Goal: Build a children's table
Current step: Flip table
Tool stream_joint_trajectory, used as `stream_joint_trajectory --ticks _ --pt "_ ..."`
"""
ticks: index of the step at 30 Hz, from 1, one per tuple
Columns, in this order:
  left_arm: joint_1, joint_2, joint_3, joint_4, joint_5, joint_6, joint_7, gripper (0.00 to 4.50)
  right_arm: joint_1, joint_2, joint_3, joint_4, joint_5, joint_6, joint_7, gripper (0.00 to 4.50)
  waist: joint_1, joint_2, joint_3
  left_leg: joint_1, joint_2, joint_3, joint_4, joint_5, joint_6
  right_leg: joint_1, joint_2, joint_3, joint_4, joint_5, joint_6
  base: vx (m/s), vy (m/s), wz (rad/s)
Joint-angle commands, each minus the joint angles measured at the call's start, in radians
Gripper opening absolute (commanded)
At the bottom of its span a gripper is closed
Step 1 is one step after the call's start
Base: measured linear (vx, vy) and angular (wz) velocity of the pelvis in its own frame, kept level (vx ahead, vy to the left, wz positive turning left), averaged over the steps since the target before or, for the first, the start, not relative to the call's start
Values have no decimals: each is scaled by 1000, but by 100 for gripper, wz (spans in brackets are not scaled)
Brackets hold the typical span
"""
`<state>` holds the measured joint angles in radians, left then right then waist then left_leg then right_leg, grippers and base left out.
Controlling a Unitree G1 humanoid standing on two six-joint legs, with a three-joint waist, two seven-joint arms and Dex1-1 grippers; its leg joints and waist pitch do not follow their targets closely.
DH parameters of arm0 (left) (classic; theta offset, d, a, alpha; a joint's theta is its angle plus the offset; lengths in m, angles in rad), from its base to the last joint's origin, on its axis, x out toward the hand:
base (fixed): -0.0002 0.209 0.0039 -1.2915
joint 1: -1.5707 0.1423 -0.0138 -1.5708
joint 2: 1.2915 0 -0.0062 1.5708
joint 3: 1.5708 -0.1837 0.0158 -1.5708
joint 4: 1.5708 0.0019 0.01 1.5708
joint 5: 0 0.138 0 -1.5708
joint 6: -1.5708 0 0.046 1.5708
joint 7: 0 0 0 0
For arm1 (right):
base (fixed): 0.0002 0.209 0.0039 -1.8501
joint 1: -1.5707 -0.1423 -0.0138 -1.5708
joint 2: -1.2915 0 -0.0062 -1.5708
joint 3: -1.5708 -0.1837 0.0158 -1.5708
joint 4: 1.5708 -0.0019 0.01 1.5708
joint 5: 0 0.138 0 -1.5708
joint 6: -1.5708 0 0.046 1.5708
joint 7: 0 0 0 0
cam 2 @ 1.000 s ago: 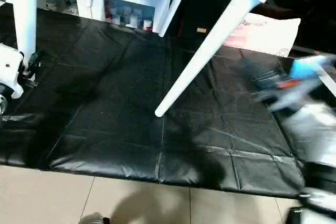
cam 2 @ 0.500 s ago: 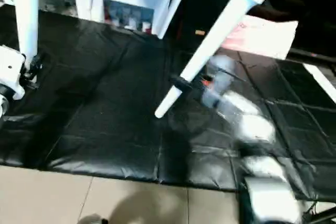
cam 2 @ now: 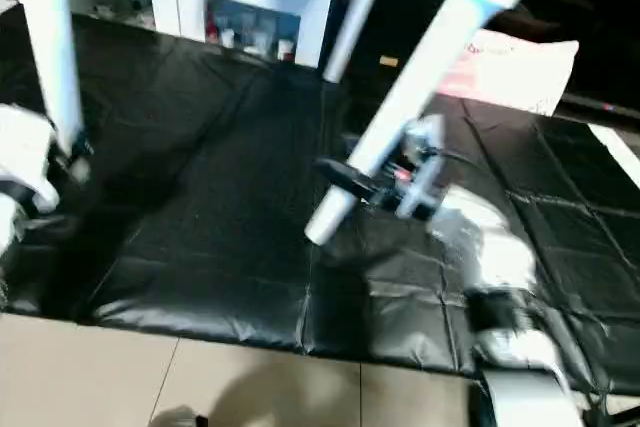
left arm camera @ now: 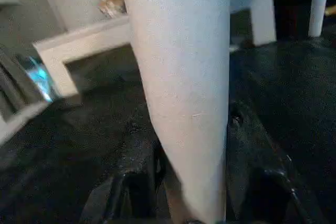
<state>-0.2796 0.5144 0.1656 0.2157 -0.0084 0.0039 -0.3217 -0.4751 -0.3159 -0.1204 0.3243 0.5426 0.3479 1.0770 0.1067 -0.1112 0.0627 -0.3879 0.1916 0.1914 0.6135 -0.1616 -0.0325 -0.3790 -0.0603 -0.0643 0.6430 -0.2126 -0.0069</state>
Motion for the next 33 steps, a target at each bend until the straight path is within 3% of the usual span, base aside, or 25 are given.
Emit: stream_joint_trajectory --ticks 1,2,4,5,9,11,12,17,19,21,23,24,25,26,28,29,31,33 --pt "38 2 -128 -16 86 14 -65 148 10 -12 -2 -89 34 23 9 450 -8 50 -63 47 58 -37 -96 -414 -107 7 -86 53 -92 -219 -158 0 0 0" --pt "58 0 -133 -29 86 21 -63 148 26 -17 -5 -114 32 31 4 450 -7 59 -63 48 58 -39 -98 -434 -113 6 -87 54 -93 -243 -155 0 0 0" --pt "84 -1 -137 -48 83 31 -60 148 47 -22 -10 -146 31 45 -2 450 -9 54 -58 54 56 -41 -97 -495 -122 -1 -87 54 -104 -317 -145 0 0 0" --pt "98 -4 -138 -56 81 37 -58 148 58 -24 -12 -159 32 49 -7 450 -12 62 -55 58 57 -44 -99 -535 -129 -5 -85 53 -109 -344 -139 0 0 0" --pt "154 -20 -137 -60 73 61 -53 148 119 -21 -8 -208 26 66 -56 450 -12 54 -55 60 60 -45 -105 -543 -131 -5 -83 52 -111 -320 -137 0 0 0" --pt "156 -22 -139 -49 74 61 -54 148 133 -20 5 -214 14 67 -77 450 -13 56 -49 65 57 -47 -107 -577 -136 -8 -84 51 -116 -360 -129 0 0 0" --pt "157 -22 -140 -41 76 62 -52 148 141 -18 16 -212 -2 61 -87 450 -14 53 -48 71 55 -50 -106 -610 -138 -8 -89 51 -126 -429 -112 0 0 0" --pt "163 -12 -122 10 59 71 -28 148 171 18 45 -183 -86 20 -172 450 -16 49 -50 69 54 -53 -108 -593 -133 -8 -93 53 -132 -455 -96 0 0 0" --pt "174 -13 -81 6 18 64 -33 204 187 32 34 -179 -91 20 -216 450 -21 48 -49 66 54 -55 -109 -598 -134 -7 -92 51 -131 -464 -95 0 0 0" --pt "183 -14 -62 -2 -1 59 -35 218 197 44 19 -178 -81 15 -240 450 -25 49 -49 68 54 -54 -109 -608 -128 -10 -92 52 -135 -480 -91 0 0 0" --pt "202 -19 -43 -24 -33 55 -48 227 217 47 19 -178 -89 8 -261 450 -34 53 -52 54 54 -59 -113 -581 -125 2 -97 51 -132 -498 -78 0 0 0" --pt "229 -29 -22 -59 -69 54 -61 259 249 47 28 -186 -103 0 -271 450 -33 60 -54 56 55 -56 -114 -568 -123 1 -93 51 -132 -456 -90 0 0 0" --pt "240 -33 -15 -71 -79 54 -61 266 261 50 30 -191 -107 -4 -272 450 -33 57 -55 56 56 -54 -115 -560 -119 1 -92 52 -132 -430 -97 0 0 0" --pt "254 -40 -5 -87 -97 53 -66 265 276 56 28 -196 -106 -6 -276 450 -29 68 -53 60 56 -51 -116 -566 -118 -5 -88 54 -132 -394 -112 0 0 0" --pt "272 -46 3 -108 -117 53 -71 266 294 62 27 -205 -107 -11 -278 450 -28 65 -52 54 56 -48 -117 -546 -107 1 -90 56 -129 -358 -133 0 0 0" --pt "290 -52 12 -129 -136 51 -76 266 310 68 27 -217 -109 -14 -284 450 -24 82 -53 58 56 -48 -115 -541 -109 0 -91 57 -125 -340 -139 0 0 0" --pt "339 -80 36 -186 -197 42 -85 299 359 75 34 -259 -104 -18 -288 450 -23 83 -50 53 57 -46 -117 -524 -104 7 -90 57 -122 -306 -150 0 0 0" --pt "385 -117 65 -232 -258 20 -96 303 413 86 45 -299 -123 -64 -318 450 -21 80 -51 49 58 -40 -115 -480 -91 10 -89 60 -121 -269 -157 0 0 0"
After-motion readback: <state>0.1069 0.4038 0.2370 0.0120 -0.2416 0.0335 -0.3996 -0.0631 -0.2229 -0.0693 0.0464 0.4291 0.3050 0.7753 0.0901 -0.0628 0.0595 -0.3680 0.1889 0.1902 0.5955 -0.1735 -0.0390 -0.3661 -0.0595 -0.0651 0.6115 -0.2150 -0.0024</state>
